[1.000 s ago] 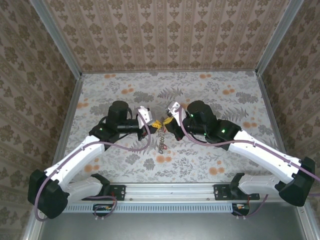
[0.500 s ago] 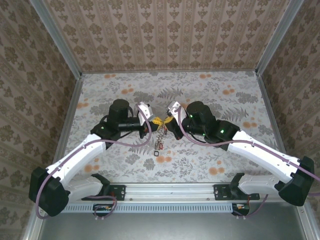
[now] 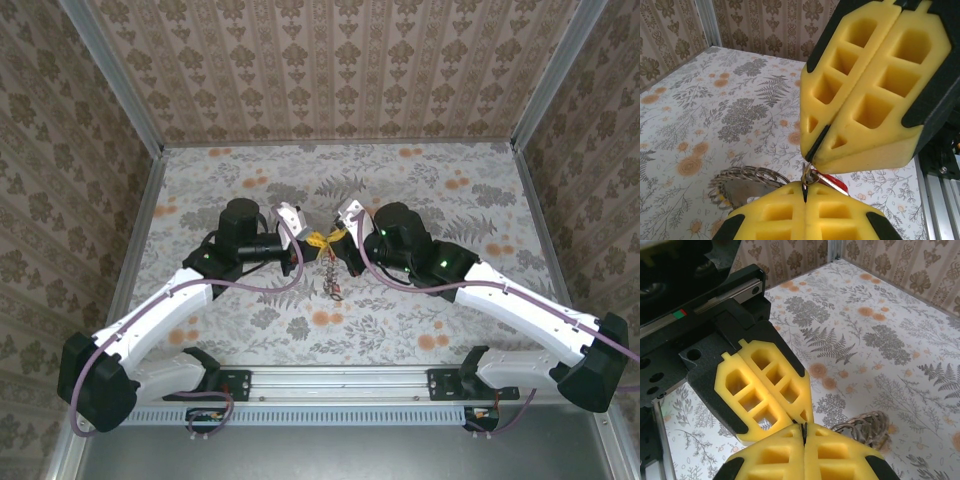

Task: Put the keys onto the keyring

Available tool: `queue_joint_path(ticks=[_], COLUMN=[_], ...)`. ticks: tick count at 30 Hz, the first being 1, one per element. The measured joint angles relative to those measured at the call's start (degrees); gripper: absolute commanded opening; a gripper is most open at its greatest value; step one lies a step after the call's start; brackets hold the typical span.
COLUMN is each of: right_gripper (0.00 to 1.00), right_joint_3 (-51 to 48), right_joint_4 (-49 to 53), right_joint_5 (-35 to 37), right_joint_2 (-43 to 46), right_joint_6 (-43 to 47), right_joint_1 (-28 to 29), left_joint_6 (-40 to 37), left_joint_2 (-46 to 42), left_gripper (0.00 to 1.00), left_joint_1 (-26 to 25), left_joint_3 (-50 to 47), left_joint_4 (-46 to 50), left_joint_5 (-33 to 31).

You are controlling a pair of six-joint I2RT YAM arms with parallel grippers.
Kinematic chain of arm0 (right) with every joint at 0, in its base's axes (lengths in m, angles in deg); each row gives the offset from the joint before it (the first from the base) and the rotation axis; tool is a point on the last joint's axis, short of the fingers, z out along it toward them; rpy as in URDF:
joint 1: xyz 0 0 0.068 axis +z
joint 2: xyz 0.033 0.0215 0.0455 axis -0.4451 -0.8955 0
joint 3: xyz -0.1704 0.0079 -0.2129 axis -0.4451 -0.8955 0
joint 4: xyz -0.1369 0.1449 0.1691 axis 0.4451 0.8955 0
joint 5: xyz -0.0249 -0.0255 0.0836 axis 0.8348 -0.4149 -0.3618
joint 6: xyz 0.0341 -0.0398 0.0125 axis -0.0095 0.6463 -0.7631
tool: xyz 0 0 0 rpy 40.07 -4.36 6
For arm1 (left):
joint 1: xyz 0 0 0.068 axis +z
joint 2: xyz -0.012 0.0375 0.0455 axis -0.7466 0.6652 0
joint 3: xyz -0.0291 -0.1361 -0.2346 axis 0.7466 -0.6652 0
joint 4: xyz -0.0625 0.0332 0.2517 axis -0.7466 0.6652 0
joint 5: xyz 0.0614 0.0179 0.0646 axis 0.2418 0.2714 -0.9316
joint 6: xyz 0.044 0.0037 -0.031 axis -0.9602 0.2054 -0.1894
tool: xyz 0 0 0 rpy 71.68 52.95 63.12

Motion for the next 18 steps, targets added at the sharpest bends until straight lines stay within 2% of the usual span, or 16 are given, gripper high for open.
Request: queue_joint_path(ticks=[10, 18], right_gripper=[0.00, 0.00], right_joint_3=[-1.31, -2.12], right_joint_4=[0.63, 0.02], right_joint_5=[6.12, 7.93], right_joint_2=[0.83, 1.46], right_joint_6=[-0.24, -1.88], right_joint_1=[0.42, 0.63], left_joint_6=[0.79, 0.81], left_joint_2=[0.00, 0.00], left_gripper=[0.00, 0.00], left_joint_1=[0.00, 0.00], left_joint_3=[0.00, 0.00], left_joint_4=[-2.03, -2.58], left_joint_5=[-0.15, -0.15])
